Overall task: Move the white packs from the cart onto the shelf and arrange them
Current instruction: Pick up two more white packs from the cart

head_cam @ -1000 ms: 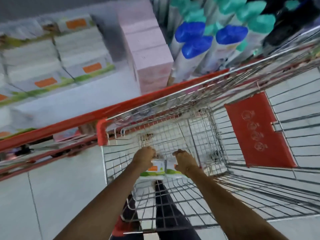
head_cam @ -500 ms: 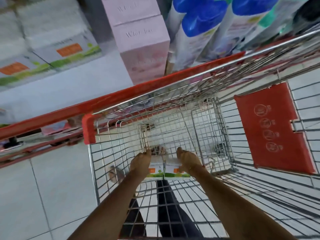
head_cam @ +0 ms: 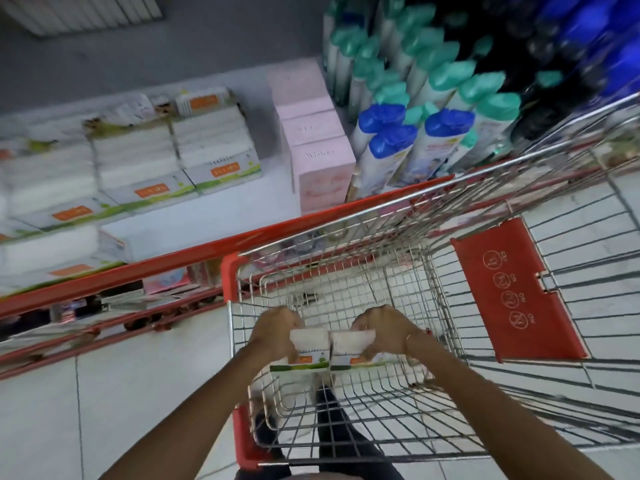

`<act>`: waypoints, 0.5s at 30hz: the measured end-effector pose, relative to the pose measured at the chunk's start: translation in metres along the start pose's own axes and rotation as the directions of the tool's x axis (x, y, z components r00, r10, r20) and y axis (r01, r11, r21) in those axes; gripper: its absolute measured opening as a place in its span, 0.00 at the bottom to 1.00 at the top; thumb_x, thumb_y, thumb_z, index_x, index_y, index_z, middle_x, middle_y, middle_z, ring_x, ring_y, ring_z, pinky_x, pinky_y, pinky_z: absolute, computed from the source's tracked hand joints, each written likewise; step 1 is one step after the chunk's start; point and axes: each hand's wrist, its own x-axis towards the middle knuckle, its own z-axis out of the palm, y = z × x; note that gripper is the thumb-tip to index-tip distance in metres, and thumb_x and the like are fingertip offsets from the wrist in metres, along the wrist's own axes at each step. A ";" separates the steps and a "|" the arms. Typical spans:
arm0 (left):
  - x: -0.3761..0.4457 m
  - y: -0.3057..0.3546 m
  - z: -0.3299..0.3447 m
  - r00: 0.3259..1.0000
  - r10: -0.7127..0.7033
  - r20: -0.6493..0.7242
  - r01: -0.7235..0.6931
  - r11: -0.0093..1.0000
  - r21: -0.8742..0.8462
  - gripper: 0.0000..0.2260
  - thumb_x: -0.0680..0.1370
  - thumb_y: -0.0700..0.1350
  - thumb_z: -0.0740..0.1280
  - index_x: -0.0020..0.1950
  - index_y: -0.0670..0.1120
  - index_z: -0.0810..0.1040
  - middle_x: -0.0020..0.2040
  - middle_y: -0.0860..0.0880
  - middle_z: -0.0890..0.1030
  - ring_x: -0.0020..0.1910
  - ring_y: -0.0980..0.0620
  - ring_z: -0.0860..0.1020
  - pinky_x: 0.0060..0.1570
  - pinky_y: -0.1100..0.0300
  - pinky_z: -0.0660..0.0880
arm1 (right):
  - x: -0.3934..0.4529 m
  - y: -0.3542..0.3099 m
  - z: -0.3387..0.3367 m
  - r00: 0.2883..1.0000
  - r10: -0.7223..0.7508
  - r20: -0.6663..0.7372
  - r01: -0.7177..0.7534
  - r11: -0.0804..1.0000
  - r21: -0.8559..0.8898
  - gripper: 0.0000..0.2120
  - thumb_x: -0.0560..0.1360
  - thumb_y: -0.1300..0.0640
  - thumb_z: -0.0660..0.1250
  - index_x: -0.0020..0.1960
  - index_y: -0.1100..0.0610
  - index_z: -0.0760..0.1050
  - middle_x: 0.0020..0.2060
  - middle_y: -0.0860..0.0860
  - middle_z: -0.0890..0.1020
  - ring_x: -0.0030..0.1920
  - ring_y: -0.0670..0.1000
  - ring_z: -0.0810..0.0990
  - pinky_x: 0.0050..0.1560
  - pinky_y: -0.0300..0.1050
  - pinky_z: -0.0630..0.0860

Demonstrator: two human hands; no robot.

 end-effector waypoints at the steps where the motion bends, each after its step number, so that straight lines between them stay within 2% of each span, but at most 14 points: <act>1: -0.007 0.000 -0.013 0.999 0.017 -0.027 -0.018 1.000 -0.025 0.28 0.57 0.43 0.81 0.56 0.48 0.82 0.56 0.50 0.82 0.56 0.50 0.78 0.51 0.62 0.74 | -0.008 -0.007 -0.012 1.000 -0.017 -0.009 0.017 1.000 -0.021 0.25 0.61 0.53 0.78 0.58 0.51 0.80 0.53 0.50 0.84 0.52 0.49 0.79 0.56 0.41 0.75; 4: -0.030 0.005 -0.053 0.988 0.083 -0.131 -0.088 0.995 -0.037 0.26 0.58 0.45 0.82 0.55 0.47 0.82 0.55 0.51 0.83 0.54 0.51 0.79 0.52 0.62 0.75 | -0.029 -0.029 -0.047 0.995 -0.056 -0.086 0.046 0.992 -0.115 0.27 0.64 0.52 0.76 0.62 0.50 0.77 0.57 0.50 0.81 0.57 0.50 0.76 0.60 0.45 0.74; 7: -0.053 0.009 -0.092 0.958 0.139 -0.249 -0.151 0.988 -0.031 0.26 0.57 0.45 0.82 0.54 0.47 0.82 0.54 0.50 0.84 0.52 0.52 0.80 0.55 0.56 0.77 | -0.045 -0.055 -0.080 0.977 -0.099 -0.186 0.068 0.984 -0.168 0.28 0.66 0.51 0.76 0.65 0.51 0.75 0.59 0.52 0.80 0.62 0.53 0.75 0.62 0.46 0.73; 11: -0.081 0.003 -0.141 0.903 0.154 -0.400 -0.163 0.987 0.011 0.26 0.57 0.45 0.81 0.53 0.51 0.82 0.52 0.51 0.85 0.52 0.53 0.80 0.54 0.56 0.77 | -0.064 -0.092 -0.119 0.935 -0.170 -0.310 0.104 0.970 -0.221 0.27 0.66 0.50 0.76 0.64 0.50 0.76 0.59 0.52 0.80 0.61 0.54 0.75 0.61 0.45 0.73; 15: -0.102 -0.013 -0.183 0.852 0.135 -0.506 -0.152 0.988 0.008 0.26 0.58 0.45 0.81 0.55 0.48 0.82 0.54 0.50 0.84 0.53 0.53 0.80 0.53 0.59 0.77 | -0.068 -0.131 -0.153 0.877 -0.255 -0.407 0.152 0.951 -0.268 0.27 0.64 0.51 0.76 0.62 0.49 0.78 0.57 0.50 0.83 0.59 0.53 0.78 0.58 0.43 0.73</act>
